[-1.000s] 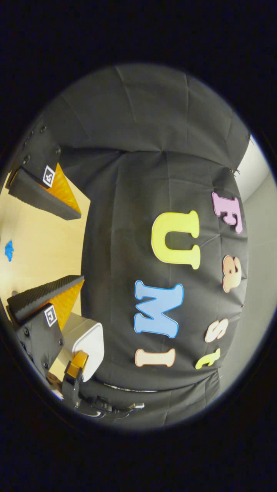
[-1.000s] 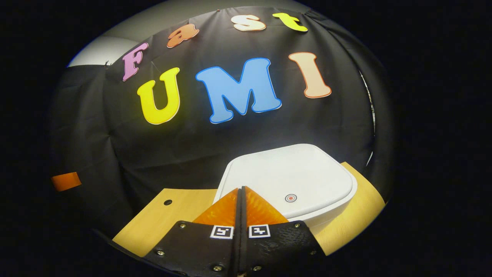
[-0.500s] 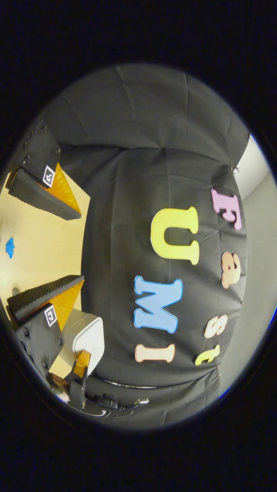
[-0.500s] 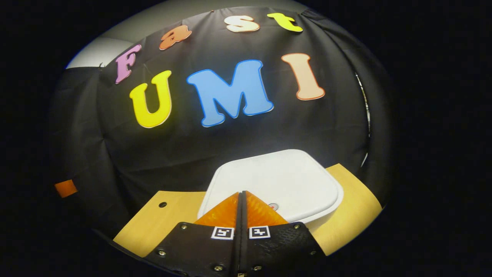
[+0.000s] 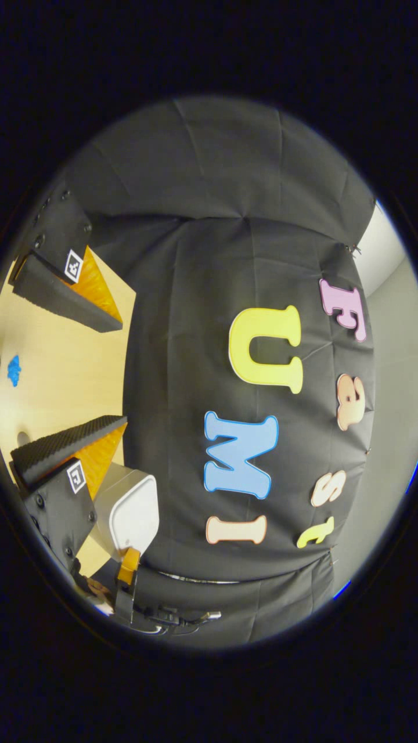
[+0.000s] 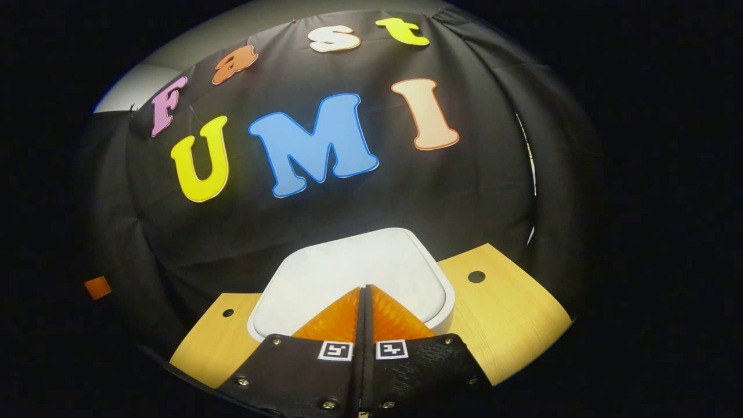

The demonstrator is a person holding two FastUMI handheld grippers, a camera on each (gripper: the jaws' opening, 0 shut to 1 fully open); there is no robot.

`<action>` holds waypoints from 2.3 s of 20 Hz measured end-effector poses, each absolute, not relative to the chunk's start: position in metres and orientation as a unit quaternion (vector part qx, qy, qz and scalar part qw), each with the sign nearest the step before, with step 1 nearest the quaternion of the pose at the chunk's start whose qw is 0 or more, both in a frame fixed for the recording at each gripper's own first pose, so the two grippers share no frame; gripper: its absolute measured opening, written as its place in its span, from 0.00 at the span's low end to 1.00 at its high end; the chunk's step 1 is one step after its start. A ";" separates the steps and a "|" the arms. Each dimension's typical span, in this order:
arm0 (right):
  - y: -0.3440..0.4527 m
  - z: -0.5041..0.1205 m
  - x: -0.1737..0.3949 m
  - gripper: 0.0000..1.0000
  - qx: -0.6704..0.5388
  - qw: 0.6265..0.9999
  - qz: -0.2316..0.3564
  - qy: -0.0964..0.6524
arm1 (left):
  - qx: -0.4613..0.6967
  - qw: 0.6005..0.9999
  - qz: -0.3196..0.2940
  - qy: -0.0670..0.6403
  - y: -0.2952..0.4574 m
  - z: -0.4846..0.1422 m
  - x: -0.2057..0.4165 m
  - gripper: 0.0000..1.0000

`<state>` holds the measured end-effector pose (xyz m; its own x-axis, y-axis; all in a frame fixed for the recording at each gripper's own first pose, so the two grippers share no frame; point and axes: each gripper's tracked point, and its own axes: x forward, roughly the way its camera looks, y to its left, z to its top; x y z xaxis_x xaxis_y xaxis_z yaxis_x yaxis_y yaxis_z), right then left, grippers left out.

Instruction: Press the lid of the desktop garbage bin to open it, pick up the crumpled paper on the desktop and throw it into the bin, then pick up the pop can on the desktop and drop it into the bin, and finally close the garbage bin lid.

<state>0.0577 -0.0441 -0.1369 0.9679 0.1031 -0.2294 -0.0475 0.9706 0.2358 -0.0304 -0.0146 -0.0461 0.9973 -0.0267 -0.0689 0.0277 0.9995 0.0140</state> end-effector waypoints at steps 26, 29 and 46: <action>-0.028 -0.038 0.019 0.01 0.056 0.997 0.055 0.028 | 0.004 0.999 -0.026 0.041 -0.008 -0.076 -0.031 0.95; -0.022 -0.032 0.013 0.01 0.048 0.997 0.063 0.015 | 0.011 0.998 -0.031 0.050 -0.004 -0.090 -0.031 0.95; -0.007 -0.023 -0.001 0.48 0.047 0.995 0.087 0.008 | 0.048 0.982 -0.059 0.175 0.014 -0.243 -0.043 0.95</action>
<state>-0.0012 -0.0073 -0.0228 0.9849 0.1730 -0.0079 -0.1715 0.9806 0.0948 -0.0432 0.0140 -0.2427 0.9316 -0.0992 -0.3498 0.1332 0.9883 0.0743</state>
